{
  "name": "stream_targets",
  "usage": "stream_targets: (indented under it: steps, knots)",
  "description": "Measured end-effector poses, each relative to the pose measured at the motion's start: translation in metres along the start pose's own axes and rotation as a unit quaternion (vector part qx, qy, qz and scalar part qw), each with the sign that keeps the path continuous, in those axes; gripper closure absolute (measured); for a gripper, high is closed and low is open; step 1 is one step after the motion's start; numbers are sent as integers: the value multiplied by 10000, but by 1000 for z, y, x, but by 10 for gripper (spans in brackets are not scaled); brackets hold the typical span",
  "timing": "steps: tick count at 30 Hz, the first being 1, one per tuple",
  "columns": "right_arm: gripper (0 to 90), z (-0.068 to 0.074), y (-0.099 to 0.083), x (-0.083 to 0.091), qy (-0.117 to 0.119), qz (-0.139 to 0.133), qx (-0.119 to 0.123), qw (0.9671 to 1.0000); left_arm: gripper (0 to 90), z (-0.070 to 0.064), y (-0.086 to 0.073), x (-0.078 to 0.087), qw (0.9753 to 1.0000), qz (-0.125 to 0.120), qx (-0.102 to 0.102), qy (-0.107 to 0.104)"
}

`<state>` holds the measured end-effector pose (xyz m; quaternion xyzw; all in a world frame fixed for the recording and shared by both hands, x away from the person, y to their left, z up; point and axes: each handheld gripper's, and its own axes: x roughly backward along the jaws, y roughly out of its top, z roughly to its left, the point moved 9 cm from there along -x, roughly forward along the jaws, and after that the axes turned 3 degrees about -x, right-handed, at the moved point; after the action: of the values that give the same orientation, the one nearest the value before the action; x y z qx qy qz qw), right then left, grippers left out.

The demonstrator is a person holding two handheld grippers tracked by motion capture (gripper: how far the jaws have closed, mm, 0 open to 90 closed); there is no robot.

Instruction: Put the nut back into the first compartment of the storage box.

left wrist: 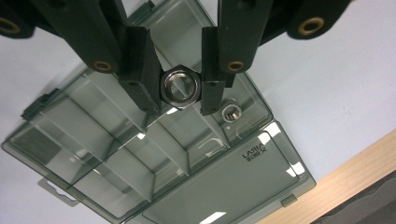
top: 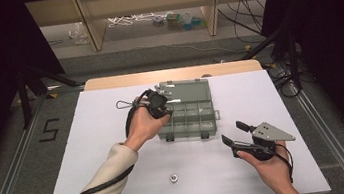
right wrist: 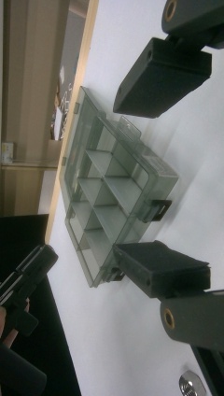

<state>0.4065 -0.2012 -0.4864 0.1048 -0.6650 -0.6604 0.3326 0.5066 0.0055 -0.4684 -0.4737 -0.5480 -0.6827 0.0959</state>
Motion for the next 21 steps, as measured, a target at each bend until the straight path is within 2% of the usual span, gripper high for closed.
stream_targets:
  steps: [4,5,7,8,9,10,11,12,13,14,16,19,20,21]
  knots:
    - [276,0,0,0,5,7,-5,10000,704,4,1,-6,10000,37,1,36]
    - [276,0,1,-2,11,-112,-26,9999,703,5,1,-8,10000,57,39,41]
    - [276,0,1,-2,13,-125,-25,9999,703,8,2,-12,9999,53,31,80]
    - [276,0,0,0,2,3,-1,10000,703,9,2,-14,9999,50,36,96]
    - [276,0,0,0,4,-1,-1,10000,703,11,2,-15,9999,72,9,102]
    - [276,0,0,0,4,2,3,10000,703,11,3,-17,9998,34,113,136]
    - [276,1,2,-3,30,-174,-27,9998,703,12,3,-18,9998,44,94,147]
    - [276,2,2,-3,53,-190,-55,9998,704,12,4,-19,9998,41,140,154]
    - [276,0,0,0,8,-1,4,10000,703,14,4,-21,9998,42,102,148]
    - [276,0,1,-2,21,-121,-14,9999,703,14,4,-21,9998,46,93,149]
    - [276,0,1,-1,41,-73,-18,10000,703,14,5,-24,9998,40,148,161]
    - [276,1,1,-2,32,-127,-32,9999,703,15,5,-28,9998,68,80,176]
    - [276,1,1,-3,24,-133,-29,9999,703,15,5,-29,9997,59,155,199]
    - [276,1,1,-3,37,-131,-37,9999,703,15,5,-30,9997,73,133,197]
